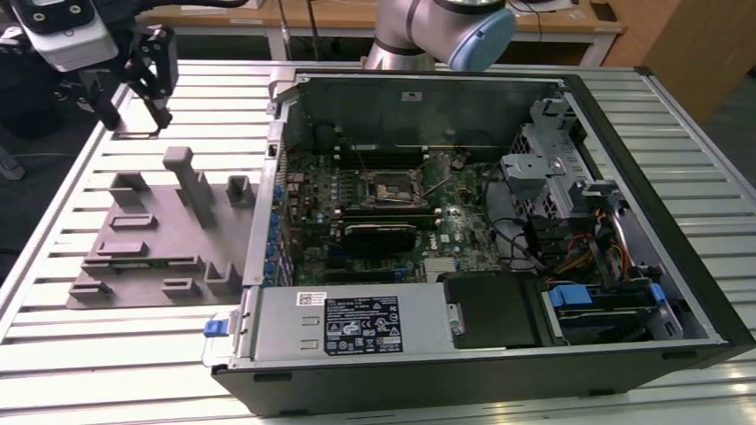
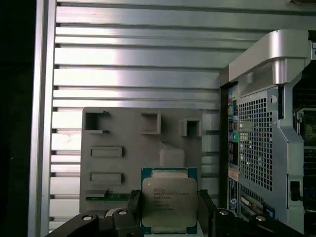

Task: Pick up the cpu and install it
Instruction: 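Pick up the cpu and move it towards the insertion slot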

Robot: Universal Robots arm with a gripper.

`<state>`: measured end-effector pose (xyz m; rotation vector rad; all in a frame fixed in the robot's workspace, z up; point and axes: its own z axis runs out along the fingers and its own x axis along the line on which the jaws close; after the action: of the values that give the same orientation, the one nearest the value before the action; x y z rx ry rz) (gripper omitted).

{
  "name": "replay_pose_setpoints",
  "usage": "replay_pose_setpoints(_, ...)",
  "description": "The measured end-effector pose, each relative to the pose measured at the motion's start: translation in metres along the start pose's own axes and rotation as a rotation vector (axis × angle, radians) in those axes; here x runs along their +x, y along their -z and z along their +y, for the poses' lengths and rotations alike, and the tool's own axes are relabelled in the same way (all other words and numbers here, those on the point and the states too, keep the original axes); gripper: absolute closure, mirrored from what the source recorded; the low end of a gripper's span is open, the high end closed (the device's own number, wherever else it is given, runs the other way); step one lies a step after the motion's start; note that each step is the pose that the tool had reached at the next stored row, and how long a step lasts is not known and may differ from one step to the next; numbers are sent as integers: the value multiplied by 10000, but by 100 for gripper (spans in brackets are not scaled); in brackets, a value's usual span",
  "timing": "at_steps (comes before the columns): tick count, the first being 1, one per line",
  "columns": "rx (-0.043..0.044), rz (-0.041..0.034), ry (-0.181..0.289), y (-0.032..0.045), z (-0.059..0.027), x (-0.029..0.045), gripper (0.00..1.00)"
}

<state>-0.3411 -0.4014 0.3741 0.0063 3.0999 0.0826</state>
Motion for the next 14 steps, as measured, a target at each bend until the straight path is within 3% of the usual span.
replay_pose_setpoints(14,1,1,0,-14,1,-358,46)
